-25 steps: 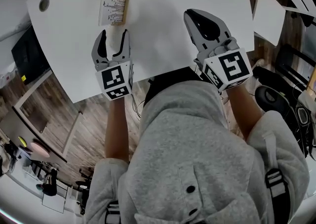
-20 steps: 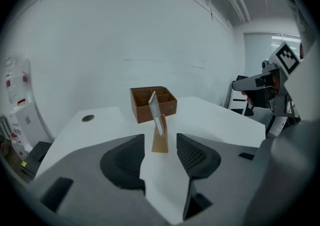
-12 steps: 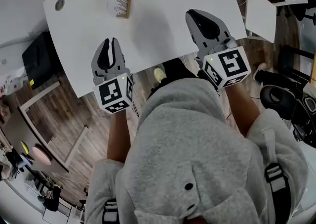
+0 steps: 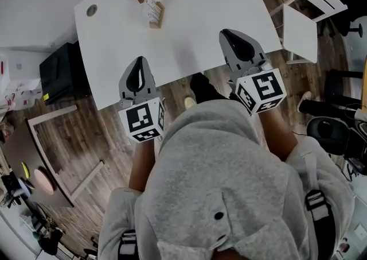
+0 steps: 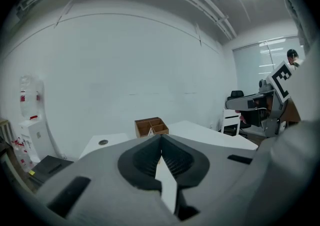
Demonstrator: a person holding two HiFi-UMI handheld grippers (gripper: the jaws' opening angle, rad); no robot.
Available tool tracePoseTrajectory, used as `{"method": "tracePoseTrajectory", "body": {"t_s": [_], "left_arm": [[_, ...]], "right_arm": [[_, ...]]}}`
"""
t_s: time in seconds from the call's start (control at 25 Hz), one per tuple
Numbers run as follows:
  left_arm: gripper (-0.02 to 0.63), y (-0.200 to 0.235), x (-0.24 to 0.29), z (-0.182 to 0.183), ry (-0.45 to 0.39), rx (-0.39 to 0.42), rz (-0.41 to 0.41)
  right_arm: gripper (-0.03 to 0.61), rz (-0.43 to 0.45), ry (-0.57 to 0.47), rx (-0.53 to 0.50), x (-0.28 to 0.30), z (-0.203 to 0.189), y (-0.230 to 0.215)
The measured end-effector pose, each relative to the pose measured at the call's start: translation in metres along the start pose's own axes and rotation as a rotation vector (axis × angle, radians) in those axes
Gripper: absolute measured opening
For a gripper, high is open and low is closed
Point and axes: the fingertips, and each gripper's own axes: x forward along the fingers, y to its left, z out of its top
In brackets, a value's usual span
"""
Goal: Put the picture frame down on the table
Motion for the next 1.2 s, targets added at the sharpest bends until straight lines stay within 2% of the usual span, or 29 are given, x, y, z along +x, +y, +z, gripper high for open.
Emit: {"method": "tracePoseTrajectory", "body": {"t_s": [0.56, 0.84, 1.2], "left_arm": [[0.021, -0.014, -0.063, 0.009, -0.036, 0.005, -0.009], [0.021, -0.027, -0.075, 0.008, -0.043, 0.002, -0.039], [0.021, -0.029, -0.080, 0.004, -0.042, -0.008, -0.036]], "right_arm": [[0.038, 0.008, -0.026, 0.019, -0.034, 0.005, 0.027], [0.038, -0.015, -0.007, 0.002, -0.056, 0.006, 0.028], [0.038, -0.020, 0.013, -0.024, -0.059, 0.005, 0.029]]}}
